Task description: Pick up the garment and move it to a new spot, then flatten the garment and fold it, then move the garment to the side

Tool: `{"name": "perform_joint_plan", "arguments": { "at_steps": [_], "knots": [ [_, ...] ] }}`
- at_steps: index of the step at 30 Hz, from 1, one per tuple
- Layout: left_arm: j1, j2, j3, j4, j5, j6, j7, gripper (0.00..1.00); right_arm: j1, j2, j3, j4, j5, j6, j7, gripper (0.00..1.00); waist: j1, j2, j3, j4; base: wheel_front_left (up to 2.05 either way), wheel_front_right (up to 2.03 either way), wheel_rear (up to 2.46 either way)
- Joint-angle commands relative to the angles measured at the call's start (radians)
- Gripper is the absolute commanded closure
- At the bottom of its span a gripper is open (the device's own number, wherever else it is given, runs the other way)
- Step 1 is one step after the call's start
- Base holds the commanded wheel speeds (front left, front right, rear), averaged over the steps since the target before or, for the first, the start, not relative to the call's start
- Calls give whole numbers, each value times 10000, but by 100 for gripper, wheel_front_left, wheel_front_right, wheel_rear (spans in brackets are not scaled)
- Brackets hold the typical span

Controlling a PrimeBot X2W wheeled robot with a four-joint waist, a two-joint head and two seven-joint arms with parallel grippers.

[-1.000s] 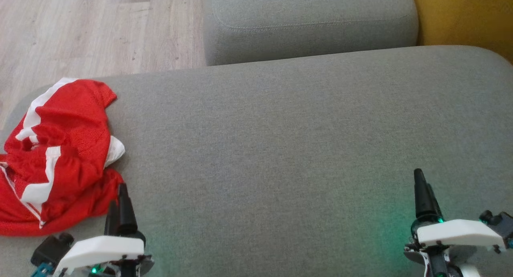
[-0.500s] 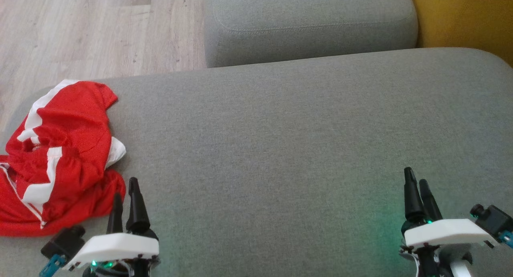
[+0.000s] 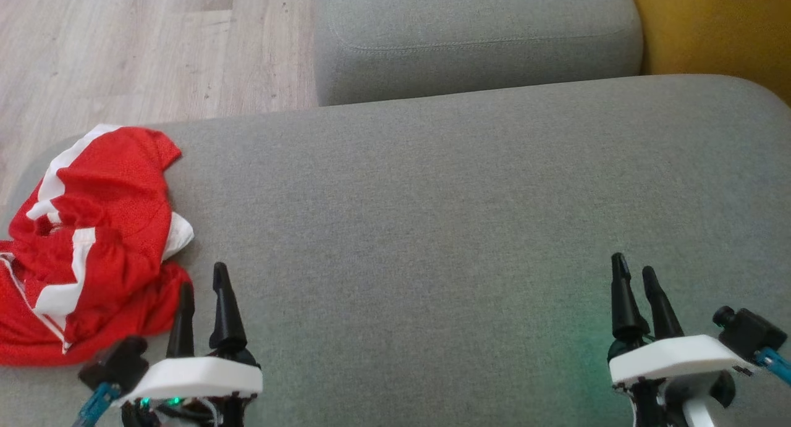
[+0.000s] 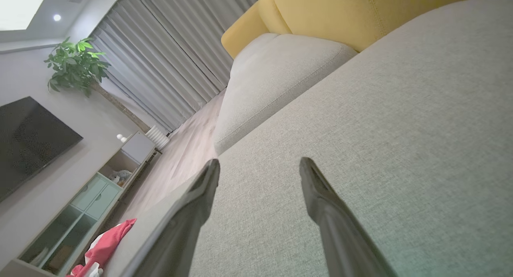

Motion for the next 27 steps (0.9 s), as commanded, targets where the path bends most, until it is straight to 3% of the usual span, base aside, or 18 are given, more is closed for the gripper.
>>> {"name": "perform_joint_plan", "arguments": {
  "at_steps": [1,27],
  "knots": [
    [-240,60,133,-398,297,49,-143,0,-531,-76,209,-391,-319,50,-147,0,-1,0,5,-6,0,0,0],
    [-232,72,-524,-890,3782,552,-934,0,-602,-95,676,-699,-3776,68,-943,0,-1,0,-40,-67,0,0,0]
  ]
}}
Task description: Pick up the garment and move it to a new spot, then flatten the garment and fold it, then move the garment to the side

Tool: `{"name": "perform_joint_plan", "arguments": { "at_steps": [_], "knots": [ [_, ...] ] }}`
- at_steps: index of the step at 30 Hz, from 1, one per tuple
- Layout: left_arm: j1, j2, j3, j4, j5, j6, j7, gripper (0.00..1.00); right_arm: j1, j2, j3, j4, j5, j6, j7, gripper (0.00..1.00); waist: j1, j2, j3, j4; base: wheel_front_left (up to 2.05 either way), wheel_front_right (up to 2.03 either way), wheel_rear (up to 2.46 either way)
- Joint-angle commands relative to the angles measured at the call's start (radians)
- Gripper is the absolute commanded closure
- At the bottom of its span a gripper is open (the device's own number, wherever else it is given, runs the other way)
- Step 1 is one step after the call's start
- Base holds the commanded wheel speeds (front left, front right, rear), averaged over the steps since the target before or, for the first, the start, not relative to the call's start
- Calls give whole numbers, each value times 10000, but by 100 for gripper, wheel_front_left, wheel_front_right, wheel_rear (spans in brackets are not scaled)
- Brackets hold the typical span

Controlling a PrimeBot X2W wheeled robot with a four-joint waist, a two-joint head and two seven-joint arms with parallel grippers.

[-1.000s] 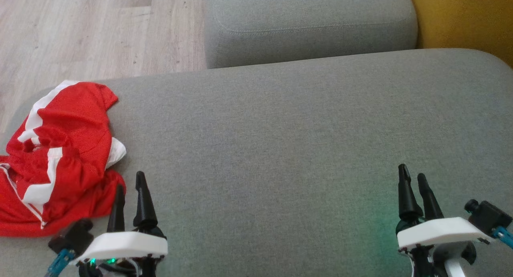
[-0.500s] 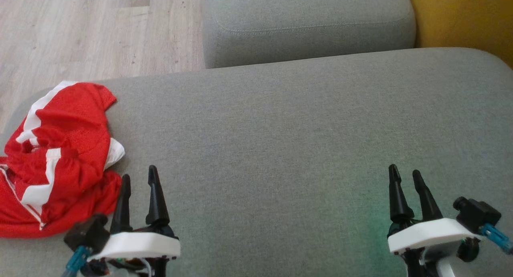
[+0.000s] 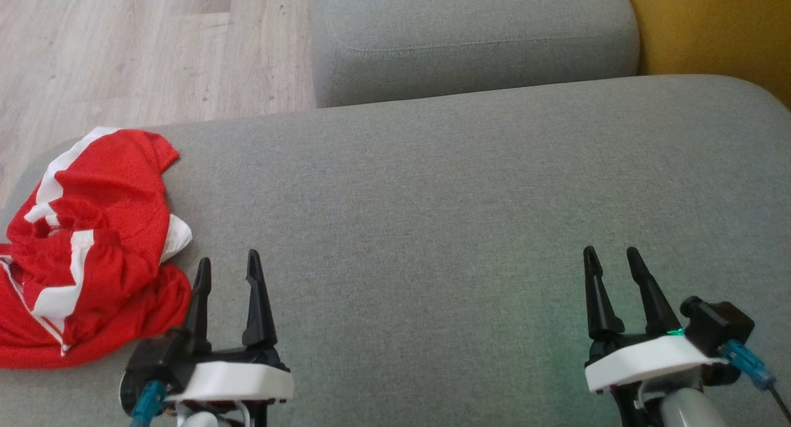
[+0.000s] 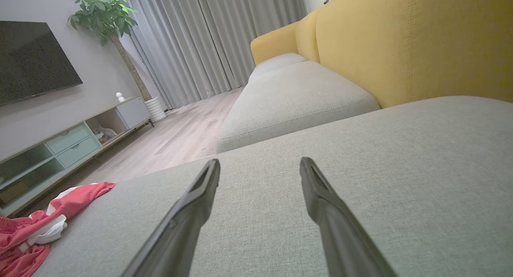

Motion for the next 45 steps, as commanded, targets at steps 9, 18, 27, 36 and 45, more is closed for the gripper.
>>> {"name": "perform_joint_plan", "arguments": {
  "at_steps": [9,18,27,36,45],
  "knots": [
    [-276,64,-28,-606,1323,212,-370,0,-602,-93,397,-462,-1356,71,-391,0,0,0,47,-14,0,0,0],
    [-261,68,-257,-562,2383,413,-633,0,-569,-100,246,-366,-2375,77,-655,0,0,0,30,31,0,0,0],
    [-245,70,-242,-273,2696,625,-736,0,-571,-102,180,-331,-2773,79,-759,0,0,0,44,30,0,0,0],
    [-300,70,-242,107,2620,676,-736,0,-566,-102,45,-150,-2765,79,-759,0,0,0,62,16,0,0,0],
    [-395,70,-268,430,2591,839,-736,0,-505,-102,-1,-36,-2813,79,-759,0,0,0,122,335,0,0,0]
  ]
}}
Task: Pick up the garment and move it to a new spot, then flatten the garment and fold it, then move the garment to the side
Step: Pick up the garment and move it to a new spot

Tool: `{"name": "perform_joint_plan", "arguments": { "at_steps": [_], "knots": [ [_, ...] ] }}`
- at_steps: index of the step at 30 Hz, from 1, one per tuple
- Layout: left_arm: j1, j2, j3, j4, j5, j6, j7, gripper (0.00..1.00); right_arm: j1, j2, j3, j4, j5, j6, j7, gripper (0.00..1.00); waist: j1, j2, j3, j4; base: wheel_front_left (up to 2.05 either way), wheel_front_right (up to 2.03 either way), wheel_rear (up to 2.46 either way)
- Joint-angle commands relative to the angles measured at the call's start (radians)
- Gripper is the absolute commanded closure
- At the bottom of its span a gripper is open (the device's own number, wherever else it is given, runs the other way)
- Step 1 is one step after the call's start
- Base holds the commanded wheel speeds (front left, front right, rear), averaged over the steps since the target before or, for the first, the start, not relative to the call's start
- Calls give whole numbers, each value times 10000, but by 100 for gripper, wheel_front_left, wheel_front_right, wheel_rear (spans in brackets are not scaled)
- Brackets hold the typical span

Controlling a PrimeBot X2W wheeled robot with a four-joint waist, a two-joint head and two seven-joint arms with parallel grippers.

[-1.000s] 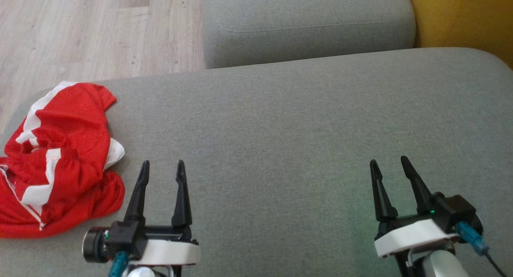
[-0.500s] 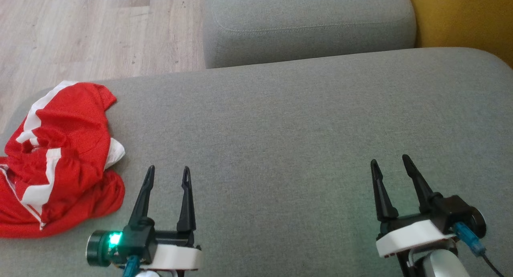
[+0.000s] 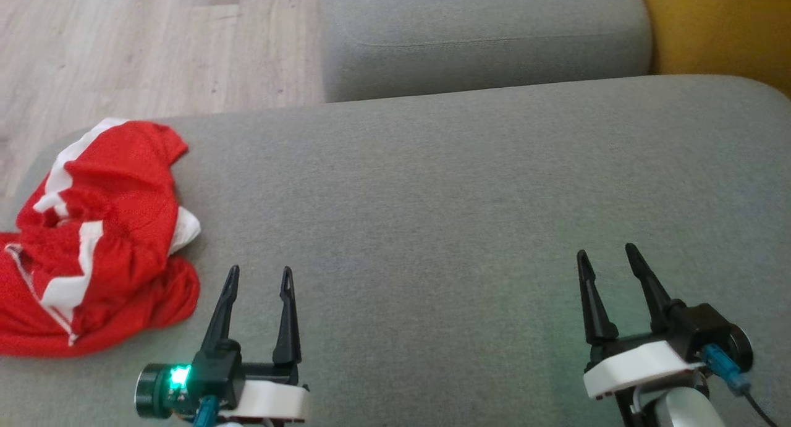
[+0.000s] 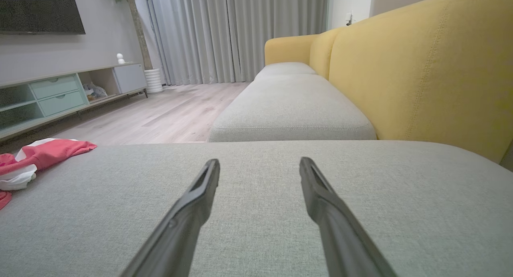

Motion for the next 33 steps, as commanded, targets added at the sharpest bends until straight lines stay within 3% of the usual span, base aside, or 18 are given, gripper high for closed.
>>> {"name": "perform_joint_plan", "arguments": {
  "at_steps": [1,6,21,26,33],
  "knots": [
    [-387,41,317,-295,-75,56,-95,0,-416,-91,221,-286,-83,77,-109,0,0,0,21,123,0,0,0],
    [-485,41,374,-160,-124,84,-95,0,-323,-91,203,-237,-146,77,-109,0,0,0,62,907,0,0,0],
    [-113,41,1233,-322,61,163,-95,0,-103,-91,403,-157,-126,77,-109,0,0,0,47,4318,0,0,0],
    [131,41,1494,-621,41,203,-95,0,-39,-91,424,-118,-200,77,-109,0,0,0,123,4777,0,0,0],
    [-374,41,1944,-968,-437,430,-95,0,-108,-91,228,-172,-459,77,-109,0,0,0,805,4699,0,0,0]
  ]
}}
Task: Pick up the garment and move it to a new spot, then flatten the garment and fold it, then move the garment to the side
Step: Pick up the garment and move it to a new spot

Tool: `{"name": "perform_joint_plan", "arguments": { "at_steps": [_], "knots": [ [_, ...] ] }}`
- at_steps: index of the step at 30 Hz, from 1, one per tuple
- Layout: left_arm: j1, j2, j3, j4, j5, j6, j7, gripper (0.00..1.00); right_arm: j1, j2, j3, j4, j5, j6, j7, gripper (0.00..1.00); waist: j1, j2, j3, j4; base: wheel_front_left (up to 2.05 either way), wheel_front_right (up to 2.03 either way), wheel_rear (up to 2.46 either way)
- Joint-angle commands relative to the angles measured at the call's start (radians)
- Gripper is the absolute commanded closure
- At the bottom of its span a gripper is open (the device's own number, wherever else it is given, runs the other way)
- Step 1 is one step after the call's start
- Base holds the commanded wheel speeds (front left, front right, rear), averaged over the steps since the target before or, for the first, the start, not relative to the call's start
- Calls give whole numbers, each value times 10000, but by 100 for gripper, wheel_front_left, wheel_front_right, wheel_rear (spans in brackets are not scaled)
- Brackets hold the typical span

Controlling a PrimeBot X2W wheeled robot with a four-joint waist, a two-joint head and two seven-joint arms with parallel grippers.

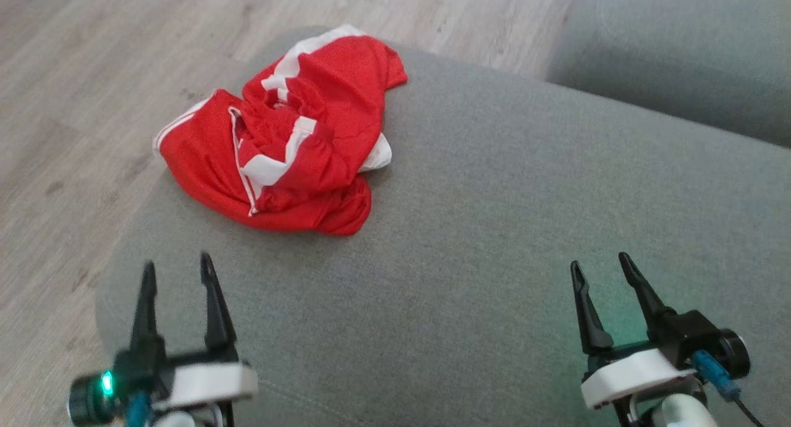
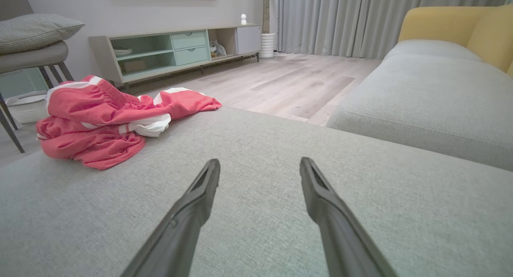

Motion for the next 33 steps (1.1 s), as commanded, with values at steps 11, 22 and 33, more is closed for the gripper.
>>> {"name": "perform_joint_plan", "arguments": {
  "at_steps": [11,22,33],
  "knots": [
    [-4424,99,425,2111,-229,-1010,-43,0,-723,-833,-79,-803,-1059,77,-109,0,-1,0,2087,-447,0,0,0],
    [-7326,74,523,5971,-883,-775,911,0,-850,-1689,-31,-1286,-1064,77,-109,0,-1,0,2974,-821,0,0,0],
    [-8188,45,400,8478,-1505,-1537,475,100,-1087,-1836,-6,-1344,-1058,77,-109,0,-1,0,3360,-1112,0,0,0]
  ]
}}
